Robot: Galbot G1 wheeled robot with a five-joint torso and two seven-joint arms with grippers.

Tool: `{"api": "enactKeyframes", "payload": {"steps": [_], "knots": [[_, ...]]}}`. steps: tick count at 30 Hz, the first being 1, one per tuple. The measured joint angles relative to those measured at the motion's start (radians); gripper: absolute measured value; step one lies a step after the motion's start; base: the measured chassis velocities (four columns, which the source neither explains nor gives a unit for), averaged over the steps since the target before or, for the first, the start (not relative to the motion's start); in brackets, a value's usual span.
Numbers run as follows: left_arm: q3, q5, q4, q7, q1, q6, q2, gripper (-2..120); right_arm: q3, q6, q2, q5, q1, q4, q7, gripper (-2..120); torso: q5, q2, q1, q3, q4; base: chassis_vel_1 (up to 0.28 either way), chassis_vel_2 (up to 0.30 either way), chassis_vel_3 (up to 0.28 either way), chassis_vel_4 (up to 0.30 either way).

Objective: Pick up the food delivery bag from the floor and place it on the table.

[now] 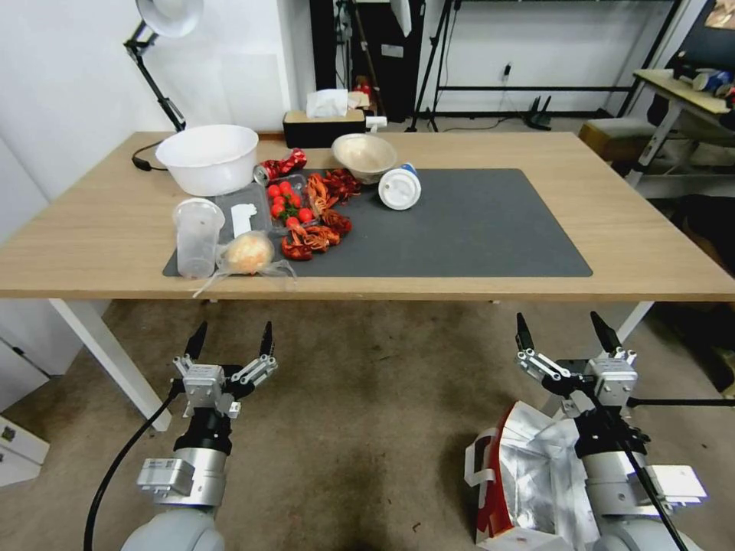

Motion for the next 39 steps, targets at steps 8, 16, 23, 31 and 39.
{"api": "enactKeyframes", "payload": {"steps": [8, 16, 23, 31, 39], "knots": [[-0.001, 0.000, 0.006, 0.000, -0.005, -0.002, 0.001, 99, 0.003, 0.000, -0.002, 0.004, 0.003, -0.002, -0.001, 100, 0.0000, -0.035, -0.014, -0.021, 0.0000, 0.000, 0.000, 0.000, 0.000], [-0.005, -0.001, 0.005, -0.001, -0.001, -0.006, 0.004, 99, 0.005, 0.000, 0.000, 0.004, 0.003, -0.005, 0.000, 100, 0.0000, -0.068, -0.027, -0.041, 0.0000, 0.000, 0.000, 0.000, 0.000], [-0.006, -0.002, 0.007, -0.001, -0.004, -0.008, 0.003, 99, 0.006, 0.000, -0.002, 0.004, 0.007, -0.012, 0.000, 100, 0.0000, -0.094, -0.038, -0.057, 0.0000, 0.000, 0.000, 0.000, 0.000], [-0.005, -0.001, -0.003, 0.000, 0.002, -0.007, -0.004, 98, 0.011, 0.001, -0.007, 0.012, 0.007, -0.016, 0.001, 100, 0.0001, -0.128, -0.050, -0.077, 0.0000, 0.000, 0.000, 0.000, 0.000], [-0.009, 0.001, -0.006, 0.000, 0.007, -0.010, -0.005, 98, 0.008, 0.003, -0.004, 0.013, 0.012, -0.022, 0.001, 100, 0.0000, -0.160, -0.063, -0.097, 0.0000, 0.000, 0.000, 0.000, 0.000]]}}
